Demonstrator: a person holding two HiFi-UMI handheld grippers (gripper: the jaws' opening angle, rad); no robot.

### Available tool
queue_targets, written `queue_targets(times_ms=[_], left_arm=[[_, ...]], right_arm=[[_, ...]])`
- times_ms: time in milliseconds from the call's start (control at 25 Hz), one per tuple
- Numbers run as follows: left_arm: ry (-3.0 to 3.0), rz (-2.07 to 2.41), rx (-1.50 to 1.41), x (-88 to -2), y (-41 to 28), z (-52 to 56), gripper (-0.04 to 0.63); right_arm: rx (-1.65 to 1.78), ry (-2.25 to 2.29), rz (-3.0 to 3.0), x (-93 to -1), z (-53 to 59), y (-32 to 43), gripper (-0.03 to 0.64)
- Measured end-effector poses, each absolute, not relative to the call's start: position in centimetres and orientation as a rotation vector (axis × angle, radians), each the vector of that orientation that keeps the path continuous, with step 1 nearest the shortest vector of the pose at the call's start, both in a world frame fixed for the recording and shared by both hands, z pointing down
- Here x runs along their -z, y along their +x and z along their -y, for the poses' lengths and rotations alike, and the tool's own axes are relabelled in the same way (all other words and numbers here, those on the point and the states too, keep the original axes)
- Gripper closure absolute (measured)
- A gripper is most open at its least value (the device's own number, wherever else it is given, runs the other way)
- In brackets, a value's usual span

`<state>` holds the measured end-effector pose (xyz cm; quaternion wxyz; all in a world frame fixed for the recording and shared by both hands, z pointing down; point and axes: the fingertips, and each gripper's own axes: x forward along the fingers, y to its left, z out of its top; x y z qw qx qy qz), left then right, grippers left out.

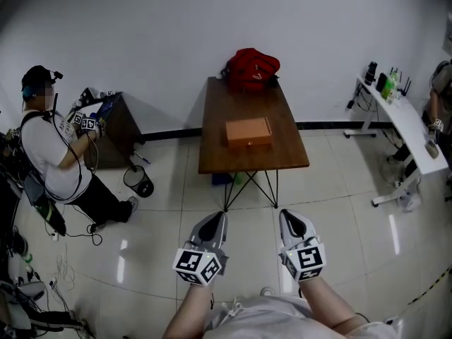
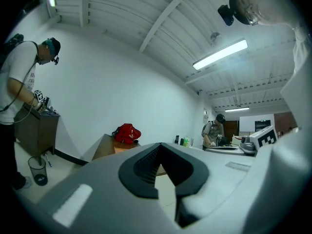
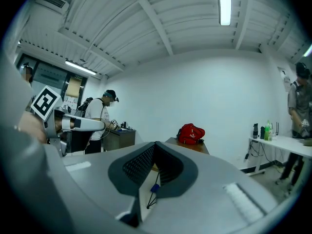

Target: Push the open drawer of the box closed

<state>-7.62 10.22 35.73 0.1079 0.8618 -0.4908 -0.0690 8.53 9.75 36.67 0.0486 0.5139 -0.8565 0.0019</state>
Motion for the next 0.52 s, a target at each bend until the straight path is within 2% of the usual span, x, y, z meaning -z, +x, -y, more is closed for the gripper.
queue_targets(times_ms=[520], left_arm=[[2.565,1.437,0.201,-34.9,-6.2,-9.6,0.589]], right_arm=[[-0.006,1.559,2.614,-36.7,-9.0,9.3,0.611]])
